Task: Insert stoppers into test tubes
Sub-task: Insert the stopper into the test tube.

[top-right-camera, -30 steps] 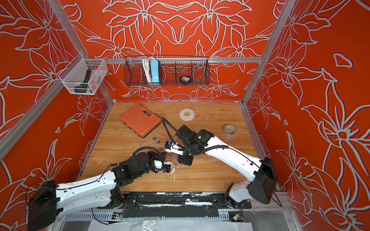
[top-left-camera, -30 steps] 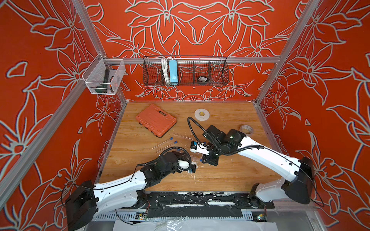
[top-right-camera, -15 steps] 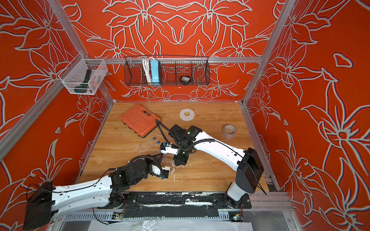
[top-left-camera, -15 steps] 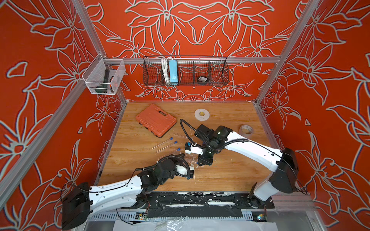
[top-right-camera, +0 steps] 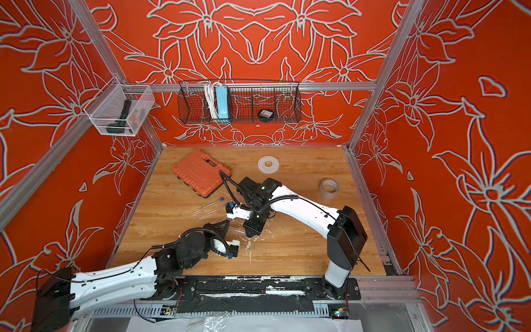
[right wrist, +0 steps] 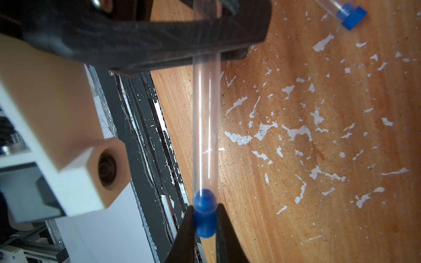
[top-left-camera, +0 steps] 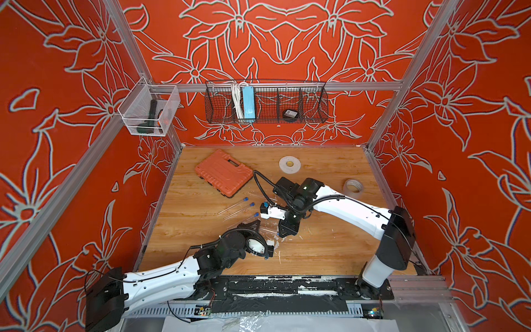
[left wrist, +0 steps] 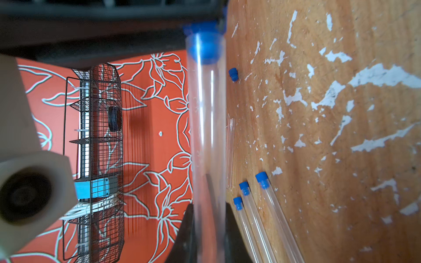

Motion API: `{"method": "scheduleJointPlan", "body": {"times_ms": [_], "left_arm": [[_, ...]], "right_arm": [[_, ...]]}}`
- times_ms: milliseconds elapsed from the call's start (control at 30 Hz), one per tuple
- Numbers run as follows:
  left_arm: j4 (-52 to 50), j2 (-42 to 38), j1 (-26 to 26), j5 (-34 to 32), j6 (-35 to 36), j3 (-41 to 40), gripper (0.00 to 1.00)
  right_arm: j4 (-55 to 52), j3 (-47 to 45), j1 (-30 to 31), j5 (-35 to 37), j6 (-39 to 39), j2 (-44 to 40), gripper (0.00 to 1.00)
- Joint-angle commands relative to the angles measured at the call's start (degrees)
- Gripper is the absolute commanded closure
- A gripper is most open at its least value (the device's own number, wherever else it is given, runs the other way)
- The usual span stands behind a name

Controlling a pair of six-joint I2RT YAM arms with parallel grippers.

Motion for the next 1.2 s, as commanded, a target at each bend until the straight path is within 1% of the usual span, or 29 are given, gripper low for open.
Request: {"method": "scheduleJointPlan", "body": {"times_ms": [0,167,300,533,700,867,1000,1100,1167], "left_arm": [[8.49,-1.26,-3.99,24.35,3.23,0.84,1.00],[9.15,-2.74,-3.99,26.51,3.97,-0.09,1.00],[8.24,-3.94,-3.99,29.21,4.47,-0.66,1.00],[8.13,-4.37,-3.99,30.79,6.43,-1.29,1.00],[7.10,-4.24,-3.99,28.80,6.96,-1.28,1.00],[4.66,-3.98,-3.99,24.21,6.66,-0.07,1.00],[2.18,-2.98,-3.99,21.24,5.92,1.49,1.00],[0.40,-2.08,-3.99,19.06,5.19,2.37,1.00],[-0.80,-1.08,-3.94,16.46,4.12,3.17,1.00]], "right_arm": [[33.11,7.26,-0.10,-4.63,2.07,2.05,1.00],[35.92,9.05,-0.10,-6.77,3.22,3.97,1.00],[38.87,8.66,-0.10,-9.84,2.15,3.98,1.00],[42.76,8.10,-0.45,-13.84,3.32,3.85,1.00],[41.87,7.21,-0.84,-12.35,2.77,2.96,1.00],[40.23,0.84,-2.28,-8.50,1.88,-1.59,1.00],[38.75,-6.25,-3.09,-5.34,1.17,-6.69,0.91],[36.55,-10.70,-3.45,-3.31,0.80,-10.31,0.83],[34.87,-12.76,-3.53,-2.03,0.78,-12.33,0.76]]}}
